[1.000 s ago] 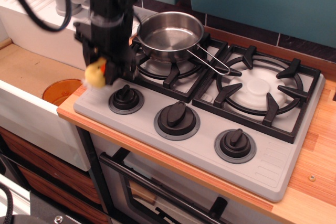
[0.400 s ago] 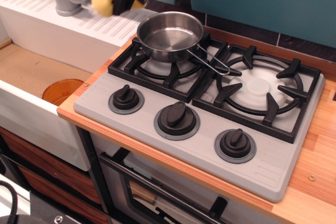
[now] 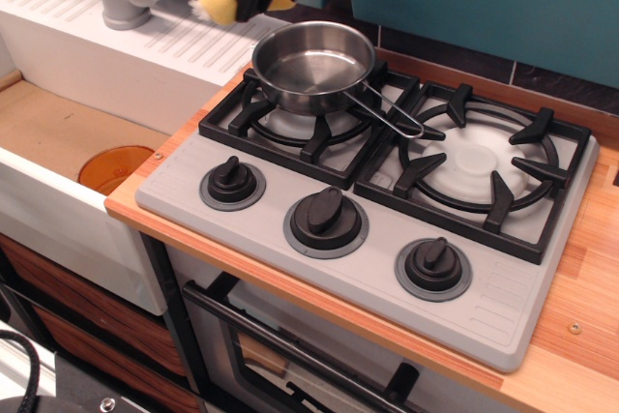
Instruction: Put pan on stove and put stuffedduck in pan
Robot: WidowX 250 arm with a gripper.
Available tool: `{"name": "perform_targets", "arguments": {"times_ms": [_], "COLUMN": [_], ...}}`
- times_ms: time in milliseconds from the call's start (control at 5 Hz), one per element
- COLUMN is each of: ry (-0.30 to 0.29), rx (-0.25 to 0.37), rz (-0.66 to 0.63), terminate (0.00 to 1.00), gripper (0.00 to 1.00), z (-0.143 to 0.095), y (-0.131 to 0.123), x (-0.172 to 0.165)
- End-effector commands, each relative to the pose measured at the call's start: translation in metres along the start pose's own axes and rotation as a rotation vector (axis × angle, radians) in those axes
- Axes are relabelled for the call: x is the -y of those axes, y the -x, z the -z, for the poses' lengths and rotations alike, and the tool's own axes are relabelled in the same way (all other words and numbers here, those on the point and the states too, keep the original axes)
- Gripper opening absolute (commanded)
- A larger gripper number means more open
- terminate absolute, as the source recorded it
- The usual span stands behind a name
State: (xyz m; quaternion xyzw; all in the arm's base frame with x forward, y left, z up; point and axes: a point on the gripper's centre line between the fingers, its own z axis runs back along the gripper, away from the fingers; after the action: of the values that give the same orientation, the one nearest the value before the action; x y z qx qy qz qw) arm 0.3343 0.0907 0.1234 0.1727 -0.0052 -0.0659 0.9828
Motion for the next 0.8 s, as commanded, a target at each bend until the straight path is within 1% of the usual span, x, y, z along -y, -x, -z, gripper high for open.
{"name": "perform_targets", "arguments": {"times_ms": [0, 200, 400, 600], "ry": [0.001, 0.020, 0.026, 0.025], "rx": [0.069, 0.118, 0.139, 0.136], "rz": [-0.026, -0.018, -0.002, 0.018], "terminate": [0.00, 0.00, 0.00, 0.00], "gripper": [0.00, 0.00, 1.00, 1.00], "z": [-0.010, -0.004, -0.002, -0.009], "y": [-0.018, -0.025, -0.033, -0.036], "x": [0.014, 0.021, 0.025, 0.023]}}
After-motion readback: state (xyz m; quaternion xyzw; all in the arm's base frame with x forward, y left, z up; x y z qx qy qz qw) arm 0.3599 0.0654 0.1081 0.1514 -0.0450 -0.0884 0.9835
